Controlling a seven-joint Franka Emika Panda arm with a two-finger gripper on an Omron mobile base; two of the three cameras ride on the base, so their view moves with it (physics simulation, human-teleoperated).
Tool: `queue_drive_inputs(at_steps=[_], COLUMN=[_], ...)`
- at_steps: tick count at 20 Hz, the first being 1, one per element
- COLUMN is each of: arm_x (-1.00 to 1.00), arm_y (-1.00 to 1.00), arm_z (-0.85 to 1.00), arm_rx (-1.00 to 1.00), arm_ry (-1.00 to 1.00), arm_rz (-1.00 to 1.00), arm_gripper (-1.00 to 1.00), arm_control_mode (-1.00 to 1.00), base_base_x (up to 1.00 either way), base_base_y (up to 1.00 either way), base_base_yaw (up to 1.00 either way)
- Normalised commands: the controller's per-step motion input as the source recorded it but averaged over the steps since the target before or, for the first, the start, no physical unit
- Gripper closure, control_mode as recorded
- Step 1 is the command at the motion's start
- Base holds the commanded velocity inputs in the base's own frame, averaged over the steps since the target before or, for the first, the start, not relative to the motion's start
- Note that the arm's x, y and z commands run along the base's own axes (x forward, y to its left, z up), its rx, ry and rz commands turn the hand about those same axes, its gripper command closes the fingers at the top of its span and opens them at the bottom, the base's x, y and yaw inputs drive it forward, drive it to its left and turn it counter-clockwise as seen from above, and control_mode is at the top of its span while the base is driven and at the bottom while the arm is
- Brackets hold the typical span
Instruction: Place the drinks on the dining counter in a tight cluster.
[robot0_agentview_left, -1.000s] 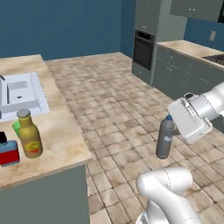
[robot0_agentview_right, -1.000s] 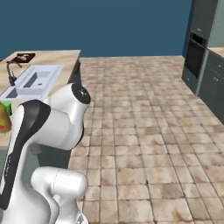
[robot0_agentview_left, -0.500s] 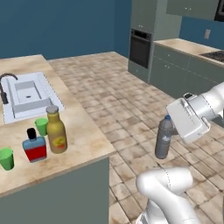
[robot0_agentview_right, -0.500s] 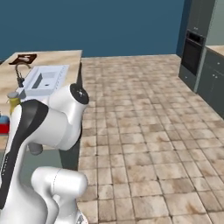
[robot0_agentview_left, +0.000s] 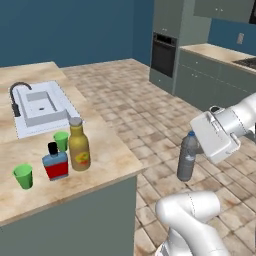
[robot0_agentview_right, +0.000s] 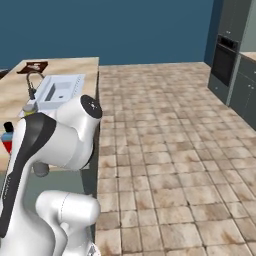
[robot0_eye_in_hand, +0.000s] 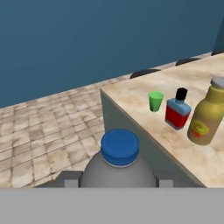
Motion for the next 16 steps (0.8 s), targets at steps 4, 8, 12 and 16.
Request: queue_drive_inputs(at_steps=[4,8,12,16], arm_x=[0.00,0.00,0.00,0.00], arm_y=[0.00,0.00,0.00,0.00], arm_z=[0.00,0.00,0.00,0.00], arm_rx=[0.00,0.00,0.00,0.00], arm_ry=[0.00,0.00,0.00,0.00], arm_rz=[0.00,0.00,0.00,0.00], arm_gripper=[1.00,1.00,1.00,1.00], arm_control_mode=[1.00,1.00,1.00,1.00], base_base_x=[0.10,0.24,0.21,0.66], base_base_y=[0.38,0.43,0.37,0.14], base_base_yaw=[0.00,0.00,0.00,0.00])
